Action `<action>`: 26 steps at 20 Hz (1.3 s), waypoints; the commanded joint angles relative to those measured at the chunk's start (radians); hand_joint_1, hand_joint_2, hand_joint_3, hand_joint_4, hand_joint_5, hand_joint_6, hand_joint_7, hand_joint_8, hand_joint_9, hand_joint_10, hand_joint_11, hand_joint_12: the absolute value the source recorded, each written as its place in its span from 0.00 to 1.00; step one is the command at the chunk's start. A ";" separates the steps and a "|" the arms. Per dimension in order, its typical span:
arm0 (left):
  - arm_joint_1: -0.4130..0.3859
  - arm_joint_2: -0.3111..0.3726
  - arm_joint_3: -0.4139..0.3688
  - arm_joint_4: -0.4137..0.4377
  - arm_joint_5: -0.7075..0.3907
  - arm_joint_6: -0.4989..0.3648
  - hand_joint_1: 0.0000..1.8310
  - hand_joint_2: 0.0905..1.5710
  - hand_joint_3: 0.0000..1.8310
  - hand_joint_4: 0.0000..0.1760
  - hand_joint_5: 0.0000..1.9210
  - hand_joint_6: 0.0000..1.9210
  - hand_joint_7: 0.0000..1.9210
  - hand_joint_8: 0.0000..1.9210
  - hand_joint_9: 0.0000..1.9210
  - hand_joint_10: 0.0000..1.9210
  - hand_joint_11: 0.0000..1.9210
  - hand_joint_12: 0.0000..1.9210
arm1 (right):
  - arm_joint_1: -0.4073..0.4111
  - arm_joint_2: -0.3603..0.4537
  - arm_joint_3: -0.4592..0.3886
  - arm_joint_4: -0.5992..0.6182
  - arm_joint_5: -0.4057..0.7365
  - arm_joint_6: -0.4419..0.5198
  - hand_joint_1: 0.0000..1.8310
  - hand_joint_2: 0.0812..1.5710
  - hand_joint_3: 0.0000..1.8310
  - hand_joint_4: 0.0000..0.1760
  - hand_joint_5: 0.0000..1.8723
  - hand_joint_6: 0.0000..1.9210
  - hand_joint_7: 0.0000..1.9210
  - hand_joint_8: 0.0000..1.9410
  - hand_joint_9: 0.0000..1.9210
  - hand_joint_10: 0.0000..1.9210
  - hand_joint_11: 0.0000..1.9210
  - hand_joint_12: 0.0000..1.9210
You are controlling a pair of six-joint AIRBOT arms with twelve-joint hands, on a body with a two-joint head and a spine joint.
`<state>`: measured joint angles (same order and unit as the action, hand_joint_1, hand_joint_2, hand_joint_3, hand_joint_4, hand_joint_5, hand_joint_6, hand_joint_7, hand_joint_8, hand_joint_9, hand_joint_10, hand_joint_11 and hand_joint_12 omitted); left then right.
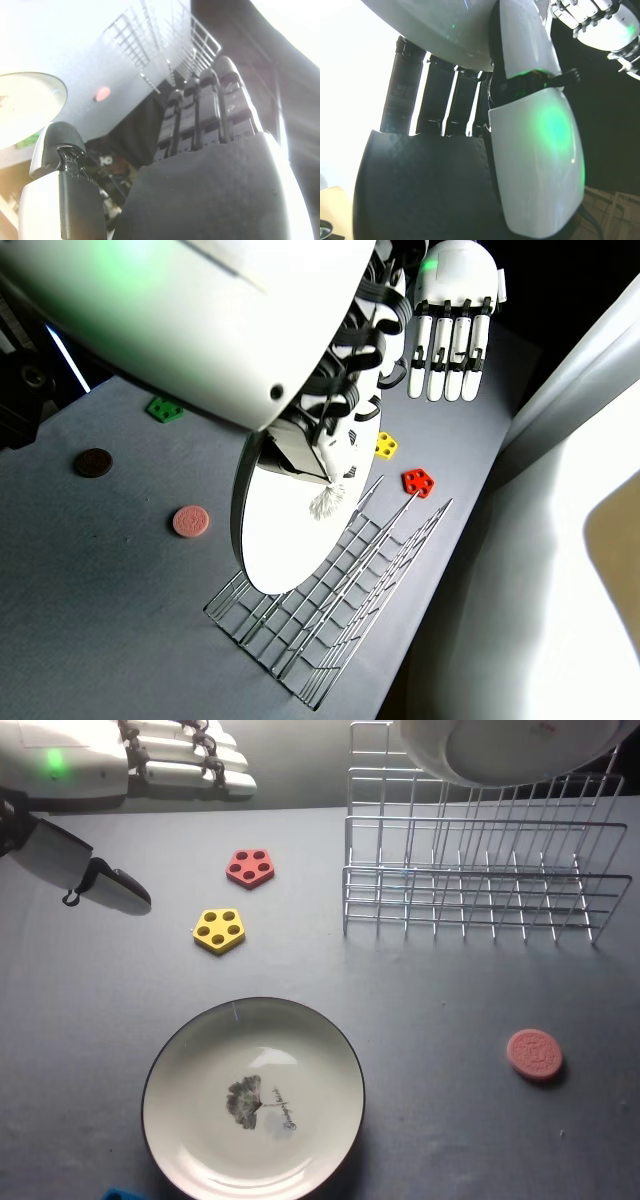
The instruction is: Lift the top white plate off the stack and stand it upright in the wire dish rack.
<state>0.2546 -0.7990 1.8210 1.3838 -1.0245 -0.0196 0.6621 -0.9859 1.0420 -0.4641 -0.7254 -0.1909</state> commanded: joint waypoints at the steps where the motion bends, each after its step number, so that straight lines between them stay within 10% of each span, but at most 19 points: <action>1: -0.019 0.014 -0.002 -0.094 -0.027 0.006 0.21 0.65 0.00 0.00 0.03 0.00 0.04 0.00 0.04 0.00 0.00 0.18 | 0.023 0.012 0.003 -0.026 0.108 0.025 0.82 0.66 0.00 0.00 0.46 0.57 0.54 0.36 0.59 0.36 0.50 0.73; 5: -0.018 0.015 -0.002 -0.097 -0.029 0.009 0.19 0.66 0.00 0.00 0.03 0.00 0.04 0.00 0.04 0.00 0.00 0.16 | 0.023 0.012 0.007 -0.007 0.108 0.049 0.81 0.71 0.00 0.00 0.38 0.65 0.47 0.45 0.51 0.47 0.41 0.81; 11: -0.006 0.014 -0.005 -0.103 -0.036 0.021 0.20 0.66 0.00 0.00 0.03 0.00 0.05 0.00 0.04 0.00 0.00 0.14 | 0.019 0.026 0.015 0.023 0.107 0.105 0.82 0.66 0.00 0.00 0.46 0.57 0.56 0.34 0.61 0.33 0.49 0.73; 12: -0.005 0.013 -0.005 -0.101 -0.036 0.022 0.20 0.66 0.00 0.00 0.03 0.00 0.04 0.00 0.04 0.00 0.00 0.12 | 0.019 0.029 0.015 0.030 0.107 0.105 0.81 0.70 0.00 0.00 0.39 0.64 0.48 0.45 0.53 0.44 0.43 0.79; 23: 0.008 0.019 -0.018 -0.108 -0.036 0.033 0.18 0.67 0.00 0.00 0.03 0.00 0.03 0.00 0.02 0.00 0.00 0.10 | 0.018 0.064 0.016 0.070 0.155 0.114 0.82 0.65 0.00 0.00 0.49 0.52 0.58 0.28 0.62 0.32 0.49 0.73; 26: 0.016 0.023 -0.024 -0.114 -0.036 0.042 0.19 0.67 0.00 0.00 0.04 0.00 0.04 0.00 0.04 0.00 0.00 0.13 | 0.013 0.078 0.010 0.083 0.186 0.114 0.81 0.72 0.00 0.00 0.38 0.67 0.45 0.46 0.48 0.53 0.40 0.84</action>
<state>0.2909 -0.7872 1.7988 1.3548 -1.0264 0.0185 0.6609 -0.9176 1.0550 -0.3660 -0.6727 -0.0929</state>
